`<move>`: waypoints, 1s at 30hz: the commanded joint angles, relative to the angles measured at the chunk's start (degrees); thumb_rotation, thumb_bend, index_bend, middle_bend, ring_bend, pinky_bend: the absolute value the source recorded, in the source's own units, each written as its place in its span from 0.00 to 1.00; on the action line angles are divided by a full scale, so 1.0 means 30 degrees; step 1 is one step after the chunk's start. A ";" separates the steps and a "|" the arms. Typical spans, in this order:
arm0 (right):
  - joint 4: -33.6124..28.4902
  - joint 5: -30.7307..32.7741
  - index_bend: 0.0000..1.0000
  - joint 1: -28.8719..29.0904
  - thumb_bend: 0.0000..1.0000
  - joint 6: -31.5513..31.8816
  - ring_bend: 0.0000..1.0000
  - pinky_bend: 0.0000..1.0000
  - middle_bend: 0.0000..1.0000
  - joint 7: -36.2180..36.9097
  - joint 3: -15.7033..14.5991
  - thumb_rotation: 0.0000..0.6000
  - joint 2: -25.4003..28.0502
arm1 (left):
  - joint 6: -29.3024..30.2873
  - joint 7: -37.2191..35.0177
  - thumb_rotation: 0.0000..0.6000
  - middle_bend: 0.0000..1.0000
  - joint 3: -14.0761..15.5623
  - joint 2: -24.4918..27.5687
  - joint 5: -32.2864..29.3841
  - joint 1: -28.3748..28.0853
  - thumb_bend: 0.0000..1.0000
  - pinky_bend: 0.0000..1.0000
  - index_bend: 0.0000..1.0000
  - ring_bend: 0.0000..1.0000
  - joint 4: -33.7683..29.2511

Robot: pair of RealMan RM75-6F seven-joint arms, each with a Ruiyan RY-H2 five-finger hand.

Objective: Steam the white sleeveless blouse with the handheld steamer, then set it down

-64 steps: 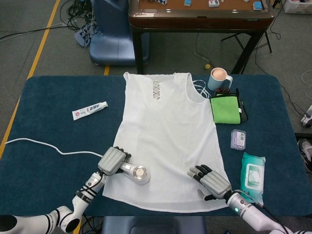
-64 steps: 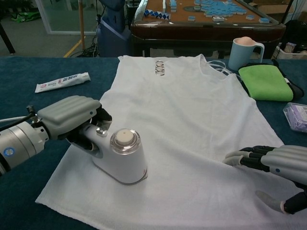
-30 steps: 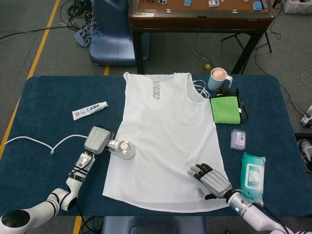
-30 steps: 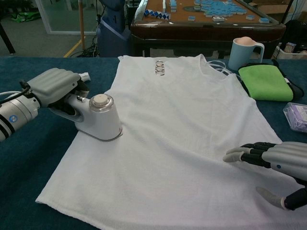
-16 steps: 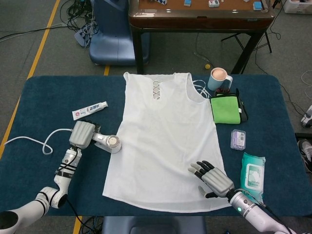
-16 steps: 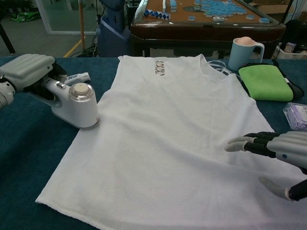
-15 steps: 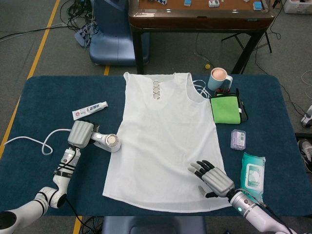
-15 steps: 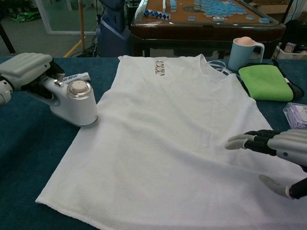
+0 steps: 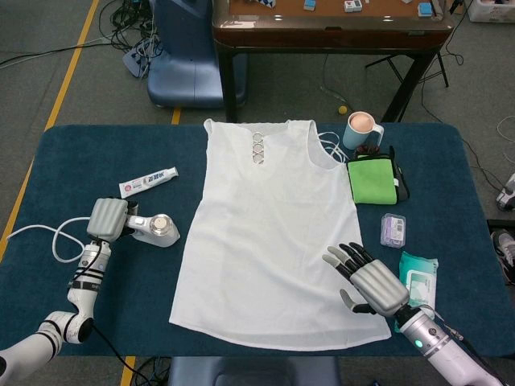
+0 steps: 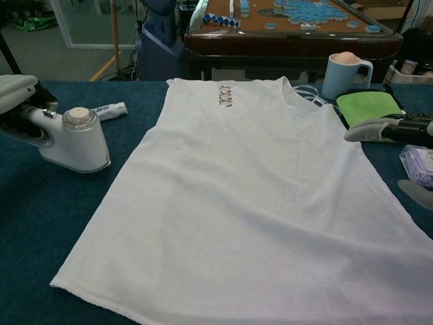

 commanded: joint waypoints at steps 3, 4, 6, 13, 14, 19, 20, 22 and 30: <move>-0.0489 -0.0247 0.00 -0.0301 0.57 0.0516 0.00 0.00 0.06 -0.0103 0.0143 0.74 0.0636 | -0.0517 -0.0438 1.00 0.64 -0.0024 -0.0296 -0.0323 0.0057 0.20 0.49 0.76 0.55 0.0533; -0.0536 -0.0262 0.00 -0.0332 0.57 0.0565 0.00 0.00 0.06 -0.0108 0.0168 0.74 0.0724 | -0.0646 -0.0444 1.00 0.59 -0.0018 -0.0278 -0.0389 0.0074 0.20 0.48 0.69 0.52 0.0494; -0.0630 -0.0286 0.00 -0.0386 0.57 0.0666 0.00 0.00 0.06 -0.0081 0.0248 0.74 0.0886 | -0.0967 -0.0190 1.00 0.54 0.0006 -0.0169 -0.0558 0.0098 0.20 0.46 0.57 0.46 0.0342; -0.0660 -0.0299 0.00 -0.0479 0.57 0.0696 0.00 0.00 0.06 0.0157 0.0433 0.74 0.1149 | -0.1919 0.0980 1.00 0.18 -0.0174 0.0556 -0.1535 0.0293 0.15 0.26 0.04 0.14 -0.1119; -0.0651 -0.0289 0.00 -0.0491 0.57 0.0685 0.00 0.00 0.06 0.0220 0.0459 0.74 0.1182 | -0.2015 0.1202 1.00 0.14 -0.0204 0.0720 -0.1691 0.0336 0.14 0.24 0.02 0.11 -0.1451; -0.0569 -0.0281 0.00 -0.0583 0.57 0.0797 0.00 0.00 0.06 0.0510 0.0599 0.74 0.1295 | -0.2341 0.2153 1.00 0.00 -0.0199 0.1622 -0.2257 0.0584 0.09 0.08 0.00 0.00 -0.3148; -0.0552 -0.0281 0.00 -0.0597 0.57 0.0822 0.00 0.00 0.06 0.0541 0.0631 0.74 0.1327 | -0.2357 0.2313 1.00 0.00 -0.0197 0.1809 -0.2338 0.0631 0.09 0.07 0.00 0.00 -0.3482; -0.0524 -0.0270 0.00 -0.0638 0.57 0.0902 0.00 0.00 0.06 0.0611 0.0722 0.74 0.1439 | -0.2425 0.2755 1.00 0.00 -0.0246 0.2300 -0.2687 0.0763 0.09 0.06 0.00 0.00 -0.4397; -0.0347 0.0127 0.00 -0.1233 0.57 0.1654 0.00 0.00 0.06 0.0967 0.0910 0.74 0.2180 | -0.1115 0.3453 1.00 0.00 -0.0249 0.4498 -0.3077 0.1847 0.09 0.05 0.00 0.00 -0.8397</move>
